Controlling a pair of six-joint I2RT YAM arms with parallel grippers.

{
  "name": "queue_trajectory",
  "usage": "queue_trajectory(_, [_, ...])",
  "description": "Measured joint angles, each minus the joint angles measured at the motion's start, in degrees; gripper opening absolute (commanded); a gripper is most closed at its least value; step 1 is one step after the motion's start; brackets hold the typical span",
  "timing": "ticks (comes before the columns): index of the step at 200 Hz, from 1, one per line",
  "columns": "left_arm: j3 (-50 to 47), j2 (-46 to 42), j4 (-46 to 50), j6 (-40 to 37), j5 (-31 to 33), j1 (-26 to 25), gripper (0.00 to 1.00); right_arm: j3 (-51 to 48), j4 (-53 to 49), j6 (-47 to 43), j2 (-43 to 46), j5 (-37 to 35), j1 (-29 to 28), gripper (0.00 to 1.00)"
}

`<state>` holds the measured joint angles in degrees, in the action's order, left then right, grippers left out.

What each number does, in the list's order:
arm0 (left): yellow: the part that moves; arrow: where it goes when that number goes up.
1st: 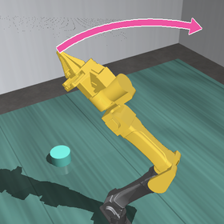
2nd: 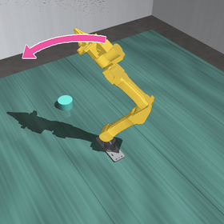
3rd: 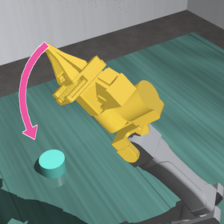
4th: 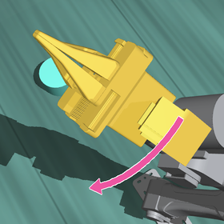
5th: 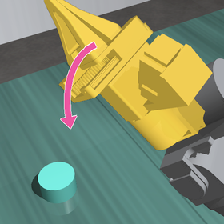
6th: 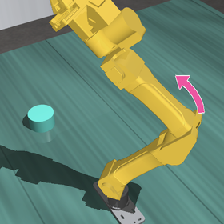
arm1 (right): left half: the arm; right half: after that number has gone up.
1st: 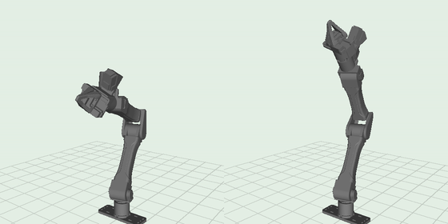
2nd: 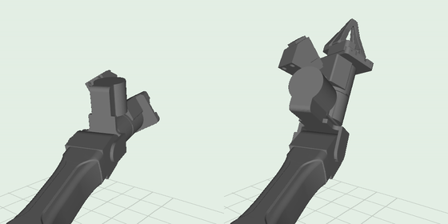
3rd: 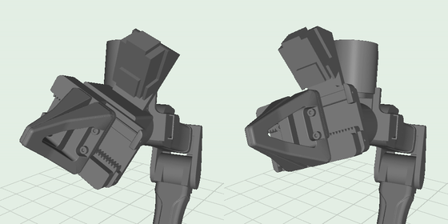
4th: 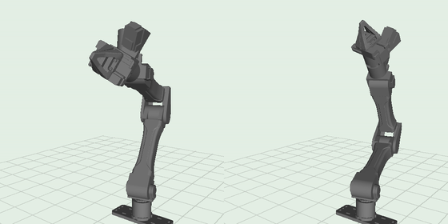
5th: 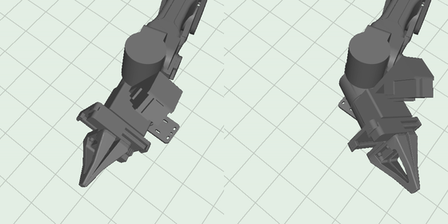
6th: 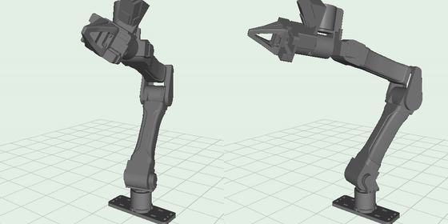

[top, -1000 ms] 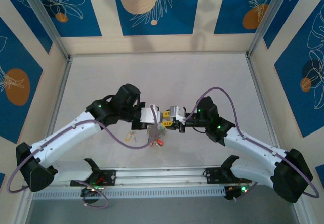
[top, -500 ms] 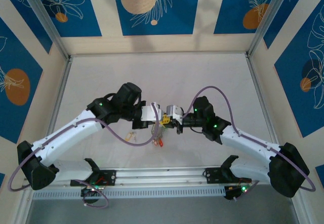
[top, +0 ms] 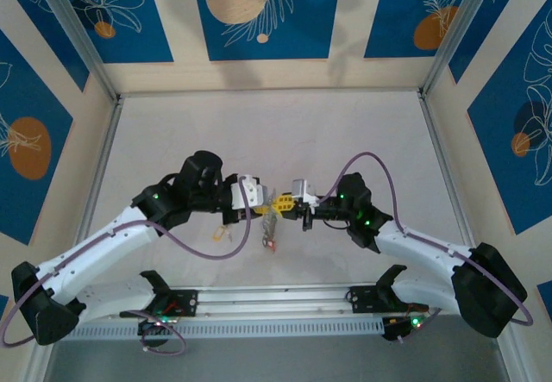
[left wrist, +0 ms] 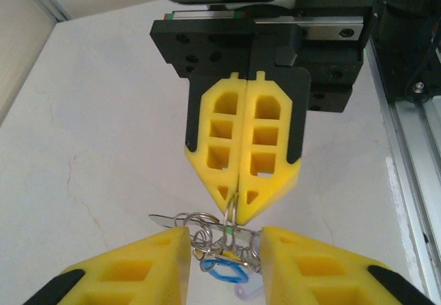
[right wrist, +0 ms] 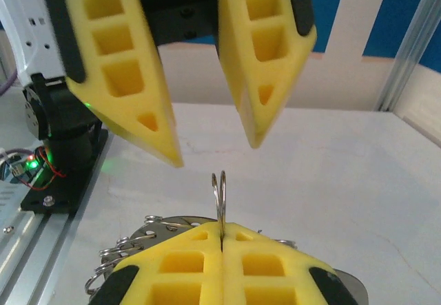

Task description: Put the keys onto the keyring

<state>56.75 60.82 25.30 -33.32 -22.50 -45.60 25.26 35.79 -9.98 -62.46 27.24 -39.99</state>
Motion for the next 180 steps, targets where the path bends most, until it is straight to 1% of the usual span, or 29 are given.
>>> queue_trajectory(49, [-0.79,0.04,-2.93,0.26,-3.76,0.5,0.3,-1.51,6.73,1.44,0.11,1.73,0.24,0.0])
queue_trajectory(87, [-0.98,0.11,-3.45,0.0,-4.94,0.61,0.17,-2.4,8.83,2.1,1.11,2.36,0.5,0.0])
queue_trajectory(99, [-1.01,0.31,-3.43,-0.15,-5.07,0.61,0.15,-2.45,9.11,2.14,1.25,2.75,0.63,0.0])
queue_trajectory(125, [-1.01,0.9,-3.3,-0.74,-5.44,0.61,0.17,-2.45,9.27,2.54,1.27,3.13,0.68,0.0])
queue_trajectory(146, [-0.98,1.64,-3.17,-1.33,-5.66,0.61,0.16,-2.47,9.64,2.91,1.27,3.48,0.72,0.0])
queue_trajectory(157, [-0.98,1.66,-3.15,-1.57,-6.12,0.61,0.12,-2.47,9.66,2.95,1.27,3.67,0.7,0.0])
queue_trajectory(175, [-0.98,1.64,-2.91,-1.77,-7.26,0.63,0.0,-2.47,9.9,2.93,1.27,3.85,0.72,0.0])
queue_trajectory(180, [-0.98,1.64,-2.75,-1.81,-7.39,0.66,0.0,-2.47,9.86,2.93,1.27,3.85,0.72,0.0])
